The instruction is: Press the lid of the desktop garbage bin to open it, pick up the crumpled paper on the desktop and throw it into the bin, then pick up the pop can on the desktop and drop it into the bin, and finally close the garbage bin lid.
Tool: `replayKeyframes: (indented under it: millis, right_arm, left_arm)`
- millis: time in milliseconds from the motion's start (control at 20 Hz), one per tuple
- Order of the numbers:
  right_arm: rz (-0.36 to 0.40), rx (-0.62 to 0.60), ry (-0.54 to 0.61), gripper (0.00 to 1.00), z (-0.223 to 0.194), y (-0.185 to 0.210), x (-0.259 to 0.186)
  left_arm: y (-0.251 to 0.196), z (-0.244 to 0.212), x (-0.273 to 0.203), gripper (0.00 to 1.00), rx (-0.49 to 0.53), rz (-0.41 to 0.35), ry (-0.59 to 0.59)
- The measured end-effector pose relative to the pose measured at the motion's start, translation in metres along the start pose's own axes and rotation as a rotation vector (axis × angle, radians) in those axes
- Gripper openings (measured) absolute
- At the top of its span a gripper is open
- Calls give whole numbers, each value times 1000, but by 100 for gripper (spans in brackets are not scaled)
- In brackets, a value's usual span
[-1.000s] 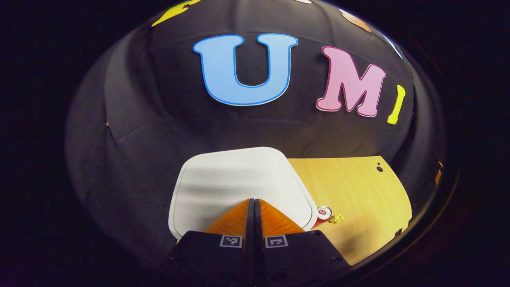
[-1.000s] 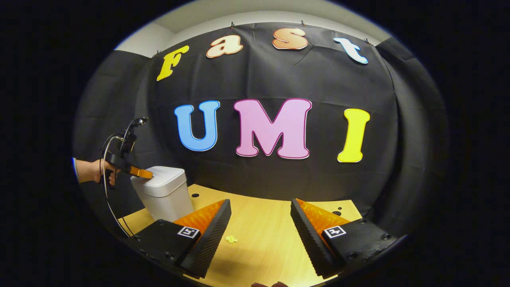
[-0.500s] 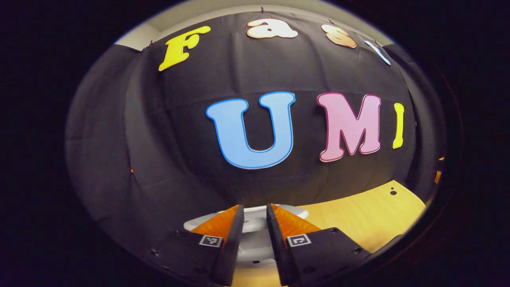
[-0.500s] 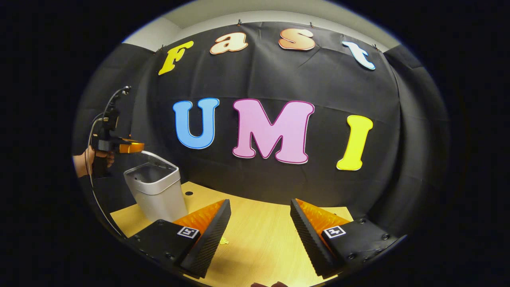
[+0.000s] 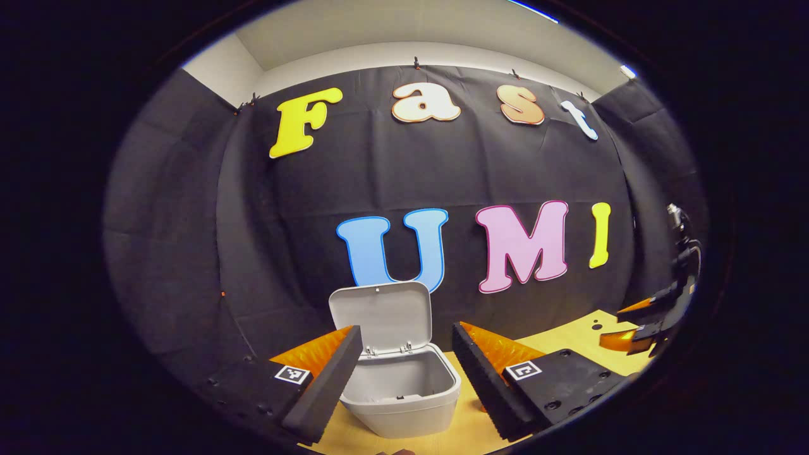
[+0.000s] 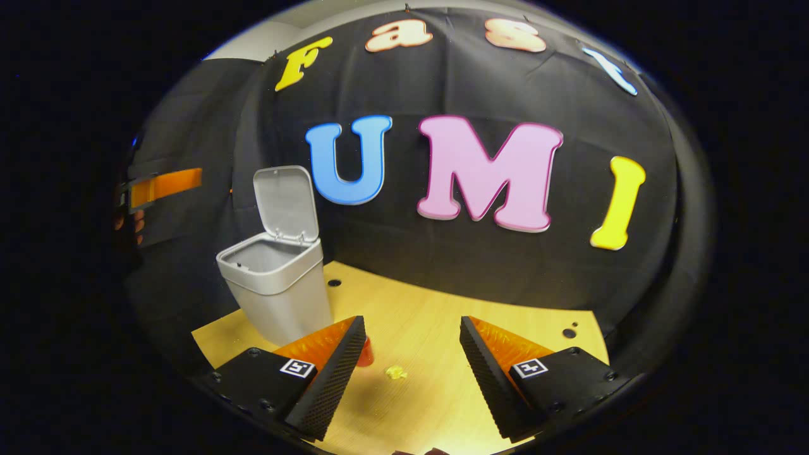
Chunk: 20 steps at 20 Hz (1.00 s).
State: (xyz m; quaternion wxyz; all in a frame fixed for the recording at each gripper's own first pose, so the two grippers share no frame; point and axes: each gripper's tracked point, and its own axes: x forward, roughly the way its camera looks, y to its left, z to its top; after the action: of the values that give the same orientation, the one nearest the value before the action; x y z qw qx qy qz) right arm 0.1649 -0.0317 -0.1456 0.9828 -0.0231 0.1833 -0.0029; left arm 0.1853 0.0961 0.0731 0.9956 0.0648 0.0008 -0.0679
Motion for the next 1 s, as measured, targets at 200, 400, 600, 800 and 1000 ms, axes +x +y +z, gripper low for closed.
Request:
replayKeyframes:
  millis: [200,400,600,800,1000]
  right_arm:
    - [36,-38,126,97,-47,7,63]
    - [52,44,385,98,-132,18,126]
    - [13,-7,515,98,-190,12,157]
    - [17,10,625,96,-232,17,179]
    - [25,-2,682,65,-252,20,184]
  left_arm:
    - [11,-27,-43,96,5,22,22]
    - [41,-45,-76,96,11,84,84]
    - [72,-50,-100,96,41,183,114]
    - [78,-65,-113,97,61,217,148]
    - [80,-77,-119,97,103,237,195]
